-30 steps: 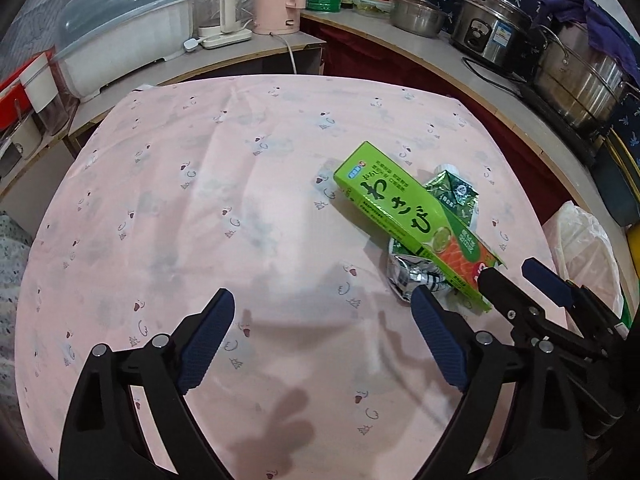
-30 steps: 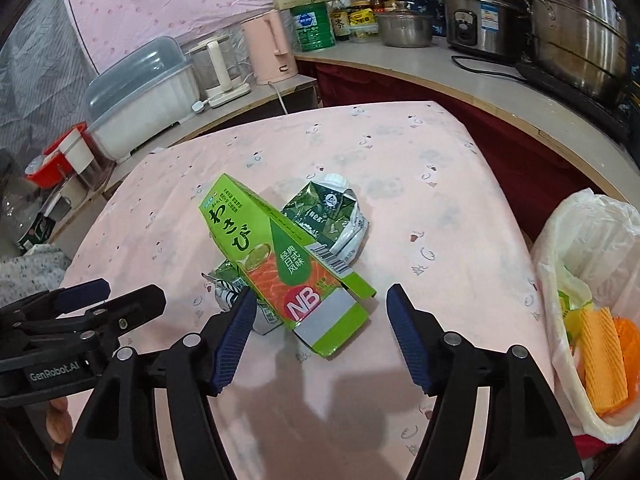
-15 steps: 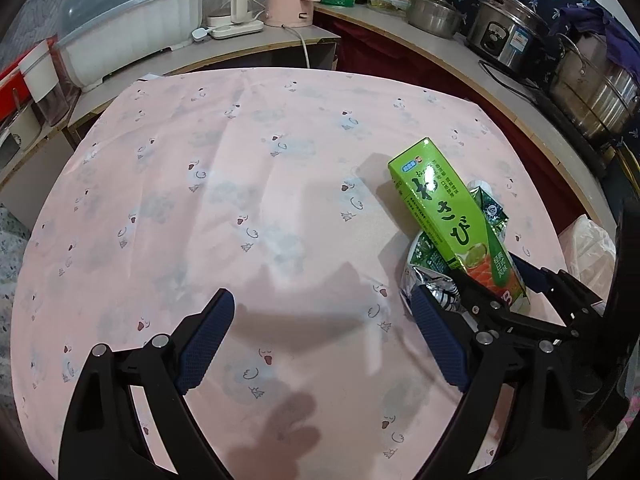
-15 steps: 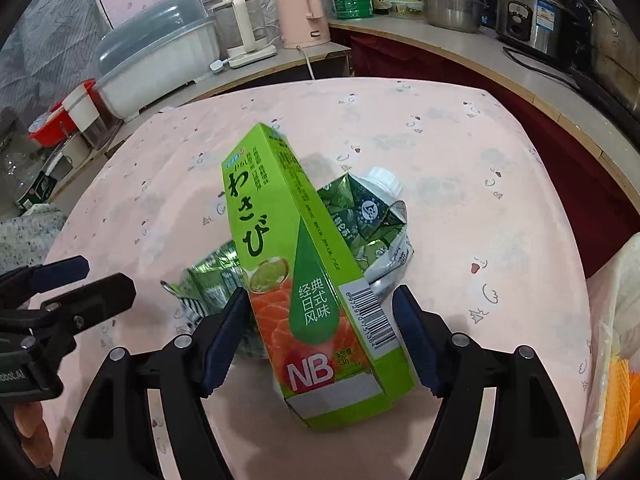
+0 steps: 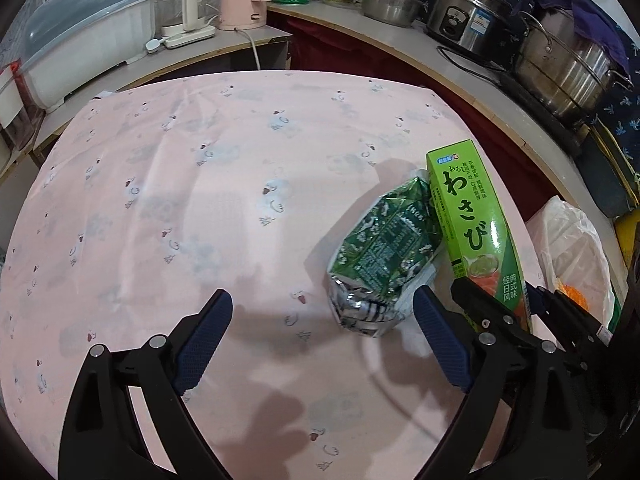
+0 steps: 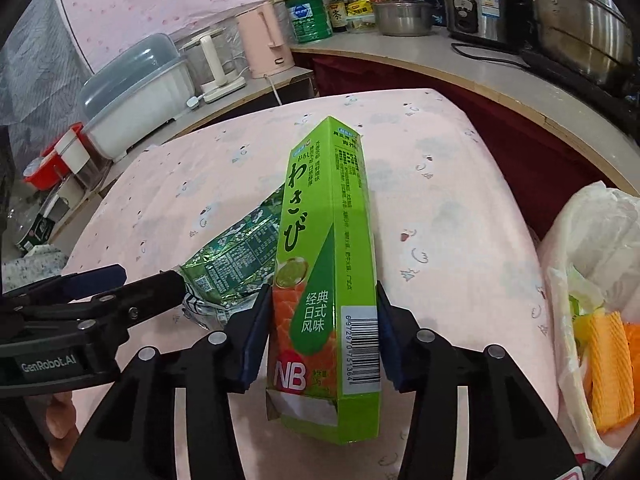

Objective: Collect trash
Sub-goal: 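Grasp the green wasabi box with the right gripper while the left grasps the green foil pouch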

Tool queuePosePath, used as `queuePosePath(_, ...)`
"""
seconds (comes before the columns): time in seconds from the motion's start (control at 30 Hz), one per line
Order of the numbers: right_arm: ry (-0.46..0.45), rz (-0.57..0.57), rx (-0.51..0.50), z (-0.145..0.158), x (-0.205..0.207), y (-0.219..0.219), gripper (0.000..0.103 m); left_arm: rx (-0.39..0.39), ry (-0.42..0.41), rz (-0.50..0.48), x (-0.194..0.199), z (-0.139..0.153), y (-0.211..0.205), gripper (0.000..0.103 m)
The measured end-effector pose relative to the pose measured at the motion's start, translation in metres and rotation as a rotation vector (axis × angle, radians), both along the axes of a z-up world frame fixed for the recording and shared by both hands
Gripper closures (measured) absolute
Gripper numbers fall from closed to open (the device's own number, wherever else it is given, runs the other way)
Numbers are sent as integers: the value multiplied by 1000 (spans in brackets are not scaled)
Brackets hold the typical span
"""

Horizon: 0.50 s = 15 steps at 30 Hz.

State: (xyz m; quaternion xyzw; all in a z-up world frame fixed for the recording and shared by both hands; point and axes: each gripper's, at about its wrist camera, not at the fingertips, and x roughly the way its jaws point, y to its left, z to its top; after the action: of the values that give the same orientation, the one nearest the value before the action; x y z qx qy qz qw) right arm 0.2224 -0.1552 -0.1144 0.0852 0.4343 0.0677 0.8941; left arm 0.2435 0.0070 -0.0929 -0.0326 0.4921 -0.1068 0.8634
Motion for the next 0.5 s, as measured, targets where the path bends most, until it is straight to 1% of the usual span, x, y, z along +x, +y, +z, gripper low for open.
queuePosePath(0.13, -11, -60, -2, 3, -9, -18, 58, -20, 27, -7, 12, -9, -15, 15)
queuePosePath(0.17, -12, -71, -1, 3, -10, -22, 61, -20, 30, -13, 14, -11, -18, 15)
queuePosePath(0.2, -10, -83, 7, 3, -11, -27, 74, -14, 29, -15, 17, -13, -21, 15)
queuePosePath(0.23, 2, -105, 6, 2, -10, -32, 84, -6, 29, -13, 18, -14, -23, 17)
queuePosePath(0.3, 16, -138, 31, -2, -11, -44, 85, -9, 42, -19, 22, -19, -28, 23)
queuePosePath(0.37, 23, -149, 37, -5, -12, -50, 85, -16, 66, -25, 25, -25, -30, 38)
queuePosePath(0.4, 26, -149, 38, -6, -13, -51, 85, -15, 75, -28, 26, -28, -31, 41)
queuePosePath(0.43, 27, -147, 40, -6, -13, -52, 85, -14, 82, -32, 26, -30, -32, 48)
queuePosePath(0.5, 25, -145, 43, -6, -15, -51, 85, 2, 66, -32, 24, -29, -35, 51)
